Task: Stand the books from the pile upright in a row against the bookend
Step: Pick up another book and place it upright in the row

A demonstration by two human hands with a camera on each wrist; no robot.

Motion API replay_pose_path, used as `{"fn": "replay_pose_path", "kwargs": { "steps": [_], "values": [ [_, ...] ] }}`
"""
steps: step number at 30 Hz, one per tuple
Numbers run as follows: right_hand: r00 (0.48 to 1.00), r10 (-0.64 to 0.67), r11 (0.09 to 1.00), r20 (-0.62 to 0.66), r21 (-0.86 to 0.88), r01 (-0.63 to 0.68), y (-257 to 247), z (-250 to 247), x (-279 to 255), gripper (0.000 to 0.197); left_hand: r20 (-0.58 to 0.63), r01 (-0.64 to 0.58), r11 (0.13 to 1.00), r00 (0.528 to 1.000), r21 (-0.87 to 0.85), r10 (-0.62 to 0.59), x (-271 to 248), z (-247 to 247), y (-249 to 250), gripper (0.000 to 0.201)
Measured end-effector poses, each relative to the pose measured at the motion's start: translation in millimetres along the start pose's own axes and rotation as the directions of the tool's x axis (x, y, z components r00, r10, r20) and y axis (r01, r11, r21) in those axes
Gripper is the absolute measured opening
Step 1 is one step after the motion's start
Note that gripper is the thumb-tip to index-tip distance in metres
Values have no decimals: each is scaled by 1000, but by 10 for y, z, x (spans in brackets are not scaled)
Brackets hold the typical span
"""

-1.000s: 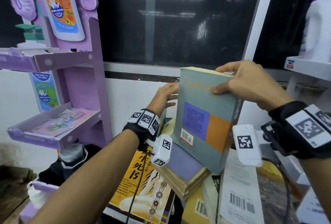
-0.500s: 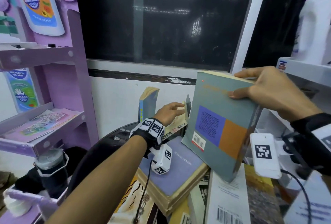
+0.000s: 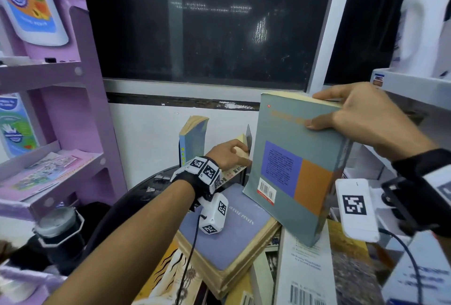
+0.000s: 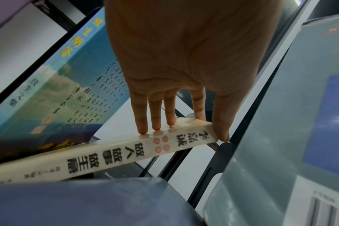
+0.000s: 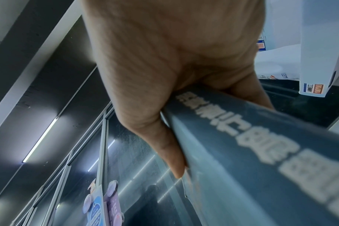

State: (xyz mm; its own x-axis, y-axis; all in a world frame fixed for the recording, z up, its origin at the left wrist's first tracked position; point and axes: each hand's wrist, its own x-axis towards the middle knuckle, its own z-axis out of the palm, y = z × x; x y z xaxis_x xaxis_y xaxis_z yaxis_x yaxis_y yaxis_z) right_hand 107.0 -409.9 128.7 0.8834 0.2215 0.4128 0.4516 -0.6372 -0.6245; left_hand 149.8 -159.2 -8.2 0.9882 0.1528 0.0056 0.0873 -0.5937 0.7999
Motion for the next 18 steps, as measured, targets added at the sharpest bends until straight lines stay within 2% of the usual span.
{"fn": "replay_pose_path", "kwargs": {
  "steps": [5,9,13,18],
  "values": [
    [1000,4,1000,-4,-1,-4,-42,19,-13,54,-53,-20,997,998,69,24,-48,-84,18,34],
    [1000,-4,1000,-5,-2,4,-88,47,-21,52,-166,-48,985,983,167,76,-122,-228,10,31],
    [1000,-26,1000,-4,9,26,-163,103,-21,49,-308,-91,944,932,318,194,-192,-397,-17,29],
    [999,-45,998,5,47,45,-278,243,13,44,-362,-60,843,885,535,293,-238,-589,-89,29]
  ]
}}
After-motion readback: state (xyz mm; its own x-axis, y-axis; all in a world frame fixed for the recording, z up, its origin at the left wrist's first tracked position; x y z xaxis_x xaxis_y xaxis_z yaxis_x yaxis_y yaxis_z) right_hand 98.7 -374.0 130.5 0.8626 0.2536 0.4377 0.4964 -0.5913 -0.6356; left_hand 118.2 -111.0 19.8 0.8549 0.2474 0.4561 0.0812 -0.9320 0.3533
